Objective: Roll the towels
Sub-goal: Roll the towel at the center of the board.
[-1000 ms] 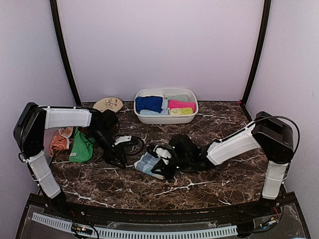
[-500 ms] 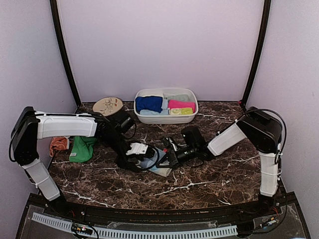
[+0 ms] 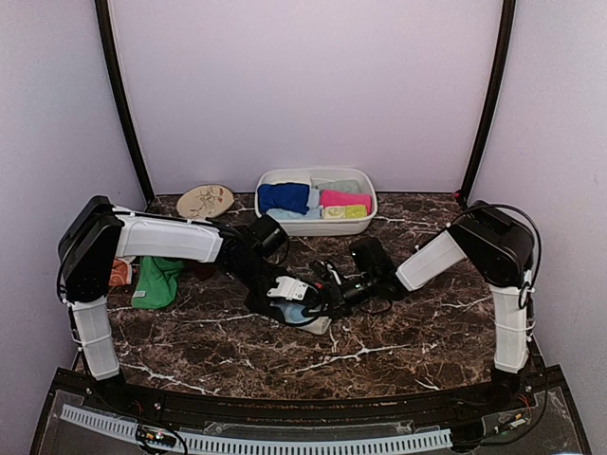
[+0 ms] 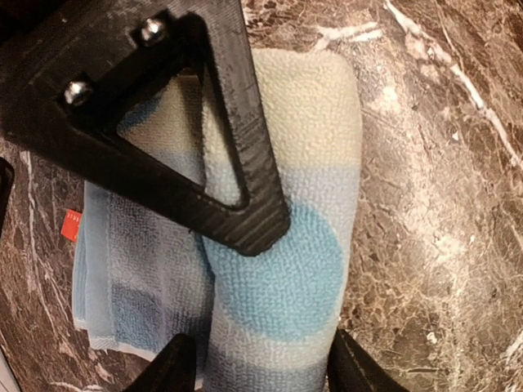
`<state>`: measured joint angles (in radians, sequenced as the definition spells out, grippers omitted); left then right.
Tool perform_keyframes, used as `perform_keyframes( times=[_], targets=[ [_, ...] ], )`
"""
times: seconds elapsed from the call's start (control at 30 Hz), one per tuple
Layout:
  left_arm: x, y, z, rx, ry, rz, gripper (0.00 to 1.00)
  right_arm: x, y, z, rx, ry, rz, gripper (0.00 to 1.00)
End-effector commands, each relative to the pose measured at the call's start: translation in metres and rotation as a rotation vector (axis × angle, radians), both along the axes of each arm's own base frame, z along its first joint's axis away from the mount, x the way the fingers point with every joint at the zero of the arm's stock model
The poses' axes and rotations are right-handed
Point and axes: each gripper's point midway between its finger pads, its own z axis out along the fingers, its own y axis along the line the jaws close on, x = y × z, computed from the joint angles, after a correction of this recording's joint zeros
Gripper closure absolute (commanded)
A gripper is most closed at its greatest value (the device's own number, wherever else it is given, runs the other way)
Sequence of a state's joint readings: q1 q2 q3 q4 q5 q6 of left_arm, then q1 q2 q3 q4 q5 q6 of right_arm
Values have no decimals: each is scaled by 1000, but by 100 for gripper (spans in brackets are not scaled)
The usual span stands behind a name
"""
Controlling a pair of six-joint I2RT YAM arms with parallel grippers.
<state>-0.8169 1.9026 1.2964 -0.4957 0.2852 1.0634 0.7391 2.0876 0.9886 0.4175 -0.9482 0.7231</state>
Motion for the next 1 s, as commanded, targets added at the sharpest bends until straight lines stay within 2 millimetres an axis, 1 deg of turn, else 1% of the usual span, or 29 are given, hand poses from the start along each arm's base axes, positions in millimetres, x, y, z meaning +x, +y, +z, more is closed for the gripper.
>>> perform_keyframes(
  times=[0.0,0.07,0.1,0.17,0.23,0.27,0.37,0.4,0.5,0.53,0.63,0.67,0.73,0.77,0.8,0.83,0.87,0.93,0.97],
  targets=[
    [6,-4,-4,24,-16,-10,49,-7,-21,-50,-166,106,-38,100],
    [3,-4,-8,48,39,9,60,-6,-21,-50,-172,98,-39,100],
    [0,-4,-8,53,78,15,68,-5,-21,-50,-181,85,-38,100],
    [-7,-5,-4,53,171,31,80,-1,-24,-48,-201,28,-44,99],
    [-14,-5,-1,43,273,49,89,2,-24,-43,-199,-22,-50,94],
    [-18,-4,1,40,325,57,91,5,-24,-38,-191,-42,-55,92],
    [-32,0,9,30,497,97,93,7,-20,-24,-144,-74,-70,88],
    [-37,3,9,32,555,114,96,7,-20,-20,-131,-80,-73,87],
    [-55,13,13,53,719,157,97,4,-17,-7,-89,-110,-69,82],
    [-61,14,14,51,772,172,97,4,-17,3,-71,-144,-72,79],
    [-75,20,13,76,861,203,97,5,-27,25,-43,-302,-110,72],
    [-77,21,12,81,879,216,97,6,-32,32,-43,-358,-124,69],
    [-77,22,9,95,909,243,97,7,-44,36,-100,-482,-140,64],
    [-76,22,6,106,920,261,96,6,-49,39,-135,-562,-137,62],
    [-74,23,0,123,927,283,96,4,-53,43,-171,-681,-122,60],
    [-71,23,-4,137,935,305,96,-3,-56,38,-219,-761,-97,58],
    [-66,24,-9,152,932,324,96,-6,-59,47,-241,-850,-97,56],
    [-61,27,-21,198,921,362,95,-18,-63,51,-304,-1000,-59,52],
    [-58,29,-27,223,914,380,95,-26,-63,51,-333,-1075,-23,51]
  ],
)
